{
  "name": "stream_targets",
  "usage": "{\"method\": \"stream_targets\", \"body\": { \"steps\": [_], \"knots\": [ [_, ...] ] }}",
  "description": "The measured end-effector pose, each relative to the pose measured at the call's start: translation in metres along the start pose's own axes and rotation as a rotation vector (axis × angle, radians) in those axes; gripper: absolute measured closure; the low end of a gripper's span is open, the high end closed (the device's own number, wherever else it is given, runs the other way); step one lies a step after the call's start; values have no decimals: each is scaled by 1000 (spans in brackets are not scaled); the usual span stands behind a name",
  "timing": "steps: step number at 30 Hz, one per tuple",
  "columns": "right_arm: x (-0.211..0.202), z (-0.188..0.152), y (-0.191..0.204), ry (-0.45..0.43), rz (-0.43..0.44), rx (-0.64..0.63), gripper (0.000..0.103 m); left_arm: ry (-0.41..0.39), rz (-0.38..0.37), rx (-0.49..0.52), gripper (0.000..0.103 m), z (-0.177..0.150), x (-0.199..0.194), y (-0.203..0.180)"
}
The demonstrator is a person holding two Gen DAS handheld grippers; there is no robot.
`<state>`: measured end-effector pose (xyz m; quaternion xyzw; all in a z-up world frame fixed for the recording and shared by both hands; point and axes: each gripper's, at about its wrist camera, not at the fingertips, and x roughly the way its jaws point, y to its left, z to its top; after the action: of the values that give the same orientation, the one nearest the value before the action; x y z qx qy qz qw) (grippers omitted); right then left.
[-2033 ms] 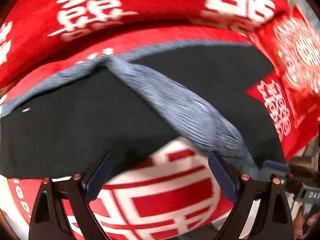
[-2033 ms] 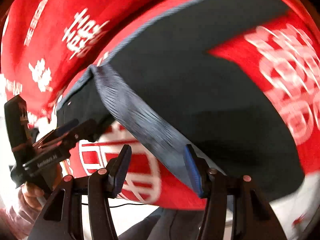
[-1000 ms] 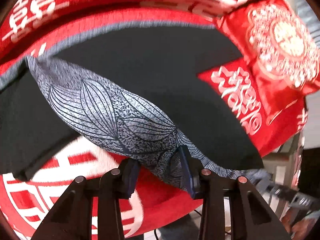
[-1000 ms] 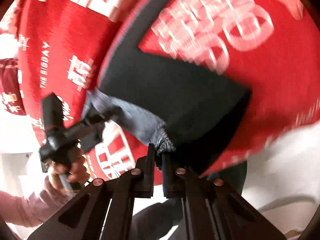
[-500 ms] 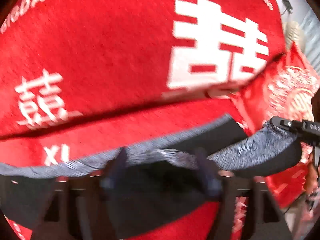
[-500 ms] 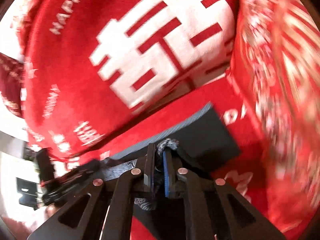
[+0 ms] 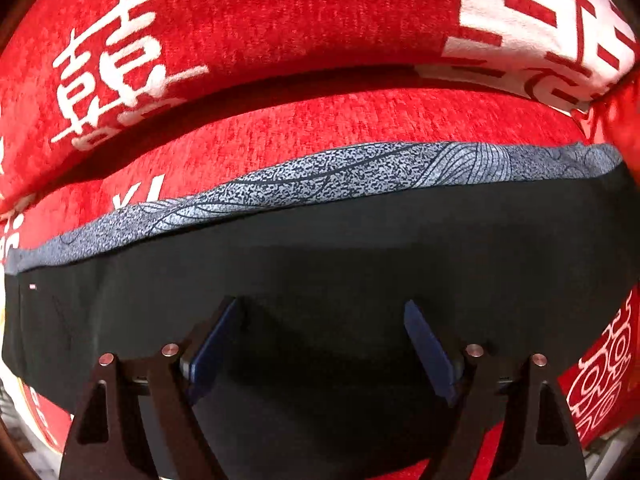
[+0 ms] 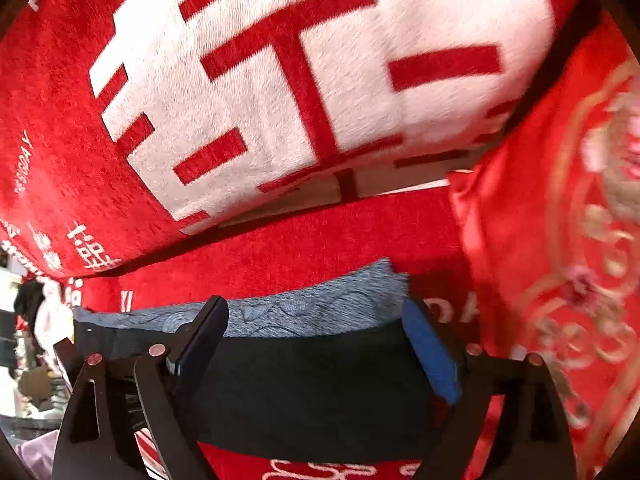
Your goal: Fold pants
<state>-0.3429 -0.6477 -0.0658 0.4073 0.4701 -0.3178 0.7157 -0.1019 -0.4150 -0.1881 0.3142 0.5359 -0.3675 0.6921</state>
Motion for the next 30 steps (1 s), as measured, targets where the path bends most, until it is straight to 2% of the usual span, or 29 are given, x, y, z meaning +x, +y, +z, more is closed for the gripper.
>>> {"method": "stream_targets", "body": {
  "steps": [3, 5, 7, 8, 9, 10, 12, 15, 17, 19, 20, 21, 23, 24, 26, 28, 30],
  "knots": [
    [5, -21, -9, 20, -52, 3, 14, 6, 9, -9, 18, 1, 1, 2],
    [17, -21, -13, 51, -84, -10, 30, 4, 12, 4, 18, 2, 2, 2],
    [30, -13, -16, 45, -108, -38, 38, 3, 11, 4, 18, 3, 3, 2],
    [40, -9, -17, 54, -126, -59, 59, 2, 10, 3, 18, 3, 3, 2],
    [56, -7, -20, 107, -120, -58, 82, 3, 8, 3, 18, 4, 4, 2],
    [66, -5, -24, 151, -86, -28, 96, 6, 8, 1, 18, 7, 4, 1],
    [61, -1, -20, 115, -20, -31, 96, 3, 12, -21, 18, 11, -1, 5],
    [54, 13, -7, 65, -32, -123, 96, -36, 39, -44, 18, 19, -11, 10],
    [66, 24, -13, 93, -49, -117, 94, -11, 57, -56, 18, 22, -5, 12],
    [90, 26, -30, 211, -55, -64, 92, 20, 74, -75, 18, 26, 0, 15],
    [90, 25, -37, 213, -38, -31, 91, 18, 73, -82, 18, 28, -3, 17],
    [79, 25, -39, 182, -35, -9, 88, -4, 70, -85, 18, 30, -9, 19],
    [50, 20, -37, 94, -101, -12, 59, -46, 72, -83, 18, 34, -21, 21],
    [36, 14, -35, 50, -103, -15, 58, -62, 78, -81, 18, 39, -24, 23],
    [13, 1, -27, 0, -51, -25, 58, -72, 95, -84, 18, 44, -21, 26],
    [15, -11, -15, 30, -23, -59, 58, -44, 113, -99, 18, 50, -10, 28],
    [34, -23, -10, 91, -22, -75, 58, -14, 135, -108, 18, 53, 6, 29]
  ]
}}
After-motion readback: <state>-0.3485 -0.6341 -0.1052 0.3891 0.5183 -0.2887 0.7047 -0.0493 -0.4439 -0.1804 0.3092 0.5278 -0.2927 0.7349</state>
